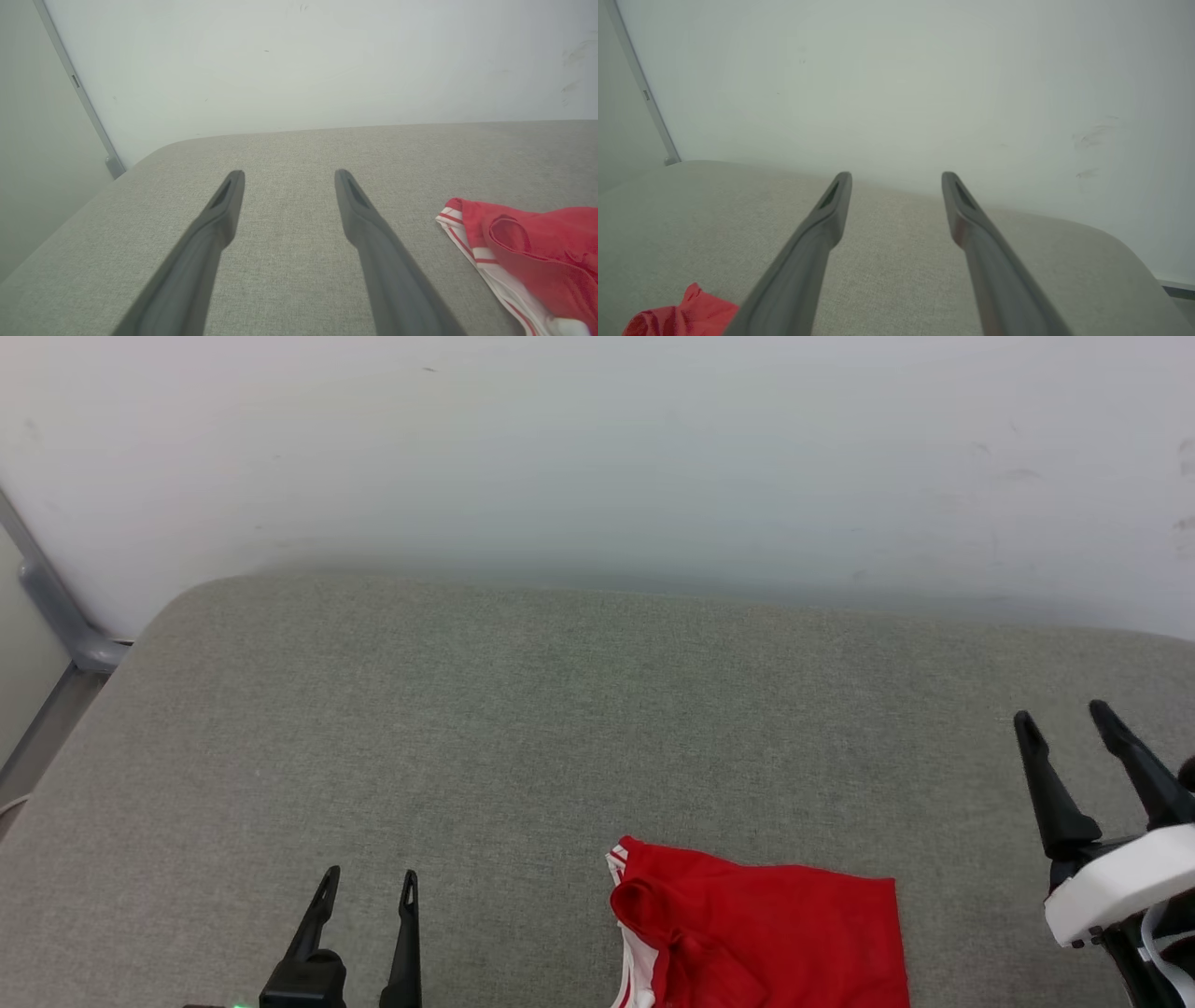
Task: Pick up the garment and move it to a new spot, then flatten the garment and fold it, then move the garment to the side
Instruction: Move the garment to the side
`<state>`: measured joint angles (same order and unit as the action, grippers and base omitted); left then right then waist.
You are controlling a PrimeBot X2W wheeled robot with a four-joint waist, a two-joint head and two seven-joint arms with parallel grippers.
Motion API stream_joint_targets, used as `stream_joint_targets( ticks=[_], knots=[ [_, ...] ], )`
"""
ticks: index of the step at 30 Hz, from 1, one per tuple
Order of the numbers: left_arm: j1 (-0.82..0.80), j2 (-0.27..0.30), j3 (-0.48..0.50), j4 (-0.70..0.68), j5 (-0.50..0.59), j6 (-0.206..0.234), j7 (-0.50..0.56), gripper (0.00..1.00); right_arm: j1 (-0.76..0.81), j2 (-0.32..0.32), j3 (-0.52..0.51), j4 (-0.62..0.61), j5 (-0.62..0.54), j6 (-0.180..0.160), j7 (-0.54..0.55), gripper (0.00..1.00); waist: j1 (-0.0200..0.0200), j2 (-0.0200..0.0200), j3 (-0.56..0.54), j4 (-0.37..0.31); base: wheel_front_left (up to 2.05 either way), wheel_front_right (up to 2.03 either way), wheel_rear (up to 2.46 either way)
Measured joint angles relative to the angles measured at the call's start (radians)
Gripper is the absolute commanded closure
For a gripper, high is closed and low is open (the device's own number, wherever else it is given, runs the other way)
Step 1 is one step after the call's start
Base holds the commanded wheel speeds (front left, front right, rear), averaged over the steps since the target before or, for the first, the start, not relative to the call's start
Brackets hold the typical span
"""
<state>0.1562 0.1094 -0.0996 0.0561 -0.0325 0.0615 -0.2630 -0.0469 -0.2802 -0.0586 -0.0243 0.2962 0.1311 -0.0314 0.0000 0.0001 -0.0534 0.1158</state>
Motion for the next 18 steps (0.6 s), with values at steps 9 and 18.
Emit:
stream_joint_targets(
  ticks=[9, 18],
  knots=[
    [-0.015, -0.006, -0.011, 0.002, 0.0, -0.005, 0.0, 0.0, -0.076, -0.145, 0.169, 0.07, 0.306, 0.0, 0.431, 0.0, 0.0, 0.0, 0.015, 0.024, 0.0, 0.0, 0.0],
    [-0.021, -0.013, -0.02, 0.003, 0.0, -0.008, 0.0, 0.0, -0.02, -0.207, 0.251, 0.131, 0.494, 0.0, 0.723, 0.0, 0.0, 0.0, 0.04, 0.052, 0.0, 0.0, 0.0]
  ],
)
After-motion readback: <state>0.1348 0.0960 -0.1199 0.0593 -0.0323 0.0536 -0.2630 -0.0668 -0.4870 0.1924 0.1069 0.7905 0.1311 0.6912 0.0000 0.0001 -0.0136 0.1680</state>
